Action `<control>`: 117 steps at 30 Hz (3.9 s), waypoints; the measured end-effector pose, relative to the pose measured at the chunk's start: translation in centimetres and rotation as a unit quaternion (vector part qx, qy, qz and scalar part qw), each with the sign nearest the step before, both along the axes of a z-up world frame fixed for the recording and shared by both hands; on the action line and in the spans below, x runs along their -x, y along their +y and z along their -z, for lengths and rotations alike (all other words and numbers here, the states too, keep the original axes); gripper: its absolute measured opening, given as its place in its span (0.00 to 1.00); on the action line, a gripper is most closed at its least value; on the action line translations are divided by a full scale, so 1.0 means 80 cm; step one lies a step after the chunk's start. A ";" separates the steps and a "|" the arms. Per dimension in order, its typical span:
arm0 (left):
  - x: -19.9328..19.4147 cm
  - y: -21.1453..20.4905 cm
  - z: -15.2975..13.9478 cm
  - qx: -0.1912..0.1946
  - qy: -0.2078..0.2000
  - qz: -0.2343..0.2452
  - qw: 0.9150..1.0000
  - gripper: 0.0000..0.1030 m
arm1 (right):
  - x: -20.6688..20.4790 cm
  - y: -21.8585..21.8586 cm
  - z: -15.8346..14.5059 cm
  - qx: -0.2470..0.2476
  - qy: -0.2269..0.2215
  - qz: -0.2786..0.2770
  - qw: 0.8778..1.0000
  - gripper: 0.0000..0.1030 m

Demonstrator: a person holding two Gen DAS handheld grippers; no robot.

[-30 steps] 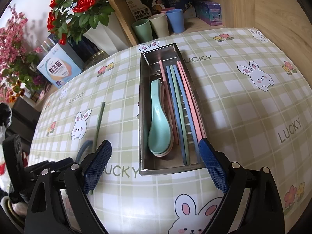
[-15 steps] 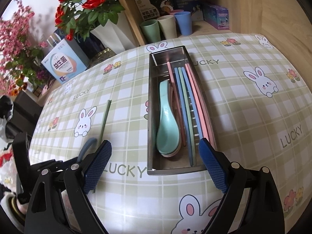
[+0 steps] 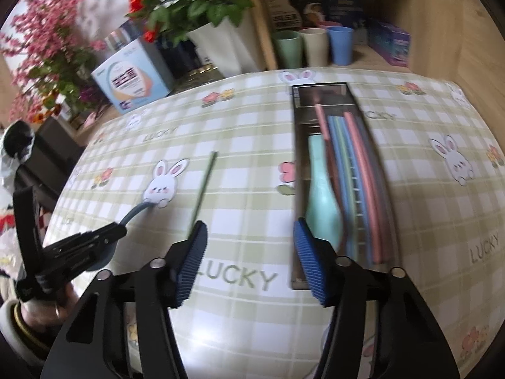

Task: Organize utensils
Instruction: 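Close the right gripper on a green chopstick while the left gripper holds the blue spoon, then carry the green chopstick into the steel tray and open the right gripper, then lower the blue spoon into the steel tray and open the left gripper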

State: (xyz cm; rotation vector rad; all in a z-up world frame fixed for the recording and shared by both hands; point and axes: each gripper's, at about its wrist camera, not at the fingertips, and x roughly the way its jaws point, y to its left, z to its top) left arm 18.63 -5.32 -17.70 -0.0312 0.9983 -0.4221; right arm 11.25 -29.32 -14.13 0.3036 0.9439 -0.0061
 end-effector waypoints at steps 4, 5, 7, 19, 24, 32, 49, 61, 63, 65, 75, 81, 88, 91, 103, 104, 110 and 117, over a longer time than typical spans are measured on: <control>-0.004 0.019 0.005 0.010 0.002 -0.023 1.000 0.16 | -0.018 0.030 0.011 0.013 0.013 -0.038 0.999 0.47; -0.005 0.024 0.005 0.012 0.002 -0.029 1.000 0.16 | -0.025 0.041 0.015 0.012 0.017 -0.053 0.998 0.47; -0.006 0.034 0.006 0.016 0.001 -0.038 0.999 0.16 | -0.035 0.054 0.022 0.011 0.021 -0.070 0.997 0.47; -0.003 0.069 0.008 0.030 0.001 -0.073 0.997 0.16 | -0.108 0.107 0.078 0.050 0.064 -0.087 0.993 0.35; -0.003 0.071 0.010 0.033 0.004 -0.074 0.997 0.16 | -0.119 0.106 0.082 0.069 0.060 -0.067 0.994 0.22; -0.002 0.068 0.012 0.033 0.007 -0.071 0.997 0.16 | -0.099 0.090 0.082 0.051 0.041 -0.045 0.997 0.06; -0.011 0.039 -0.018 0.025 -0.003 -0.057 0.998 0.16 | -0.069 -0.013 -0.006 0.026 -0.066 -0.024 0.997 0.06; -0.024 -0.024 -0.024 0.008 0.023 -0.042 0.999 0.00 | -0.080 -0.151 0.038 0.009 -0.025 0.059 0.998 0.06; -0.024 -0.031 -0.021 0.003 0.028 -0.037 0.999 0.00 | -0.080 -0.150 0.043 0.003 -0.024 0.058 0.998 0.06; -0.023 -0.038 -0.021 -0.006 0.028 -0.025 0.999 0.00 | -0.078 -0.151 0.046 -0.007 -0.023 0.062 0.998 0.06; -0.016 -0.039 -0.019 -0.003 0.050 0.038 0.998 0.20 | -0.077 -0.147 0.060 -0.022 -0.005 0.085 0.996 0.07; 0.005 -0.055 -0.011 -0.001 0.066 0.090 0.994 0.30 | -0.067 -0.140 0.045 -0.018 -0.014 0.088 0.996 0.08; 0.025 -0.074 0.002 -0.002 0.082 0.127 0.989 0.30 | -0.031 -0.126 0.027 -0.026 -0.028 0.107 0.994 0.08; 0.030 -0.080 -0.002 0.006 0.080 0.139 0.987 0.30 | -0.012 -0.119 0.023 -0.025 -0.027 0.114 0.993 0.08; 0.044 -0.104 0.010 -0.053 0.059 0.161 0.984 0.32 | 0.035 -0.091 0.024 -0.011 -0.020 0.107 0.994 0.08; 0.045 -0.104 0.011 -0.052 0.059 0.160 0.984 0.32 | 0.035 -0.088 0.025 -0.011 -0.019 0.103 0.994 0.08; 0.046 -0.109 0.014 -0.057 0.059 0.168 0.982 0.32 | 0.036 -0.084 0.030 -0.014 -0.015 0.099 0.995 0.08; 0.046 -0.118 0.019 -0.075 0.056 0.171 0.981 0.15 | 0.039 -0.089 0.033 -0.010 -0.011 0.110 0.994 0.08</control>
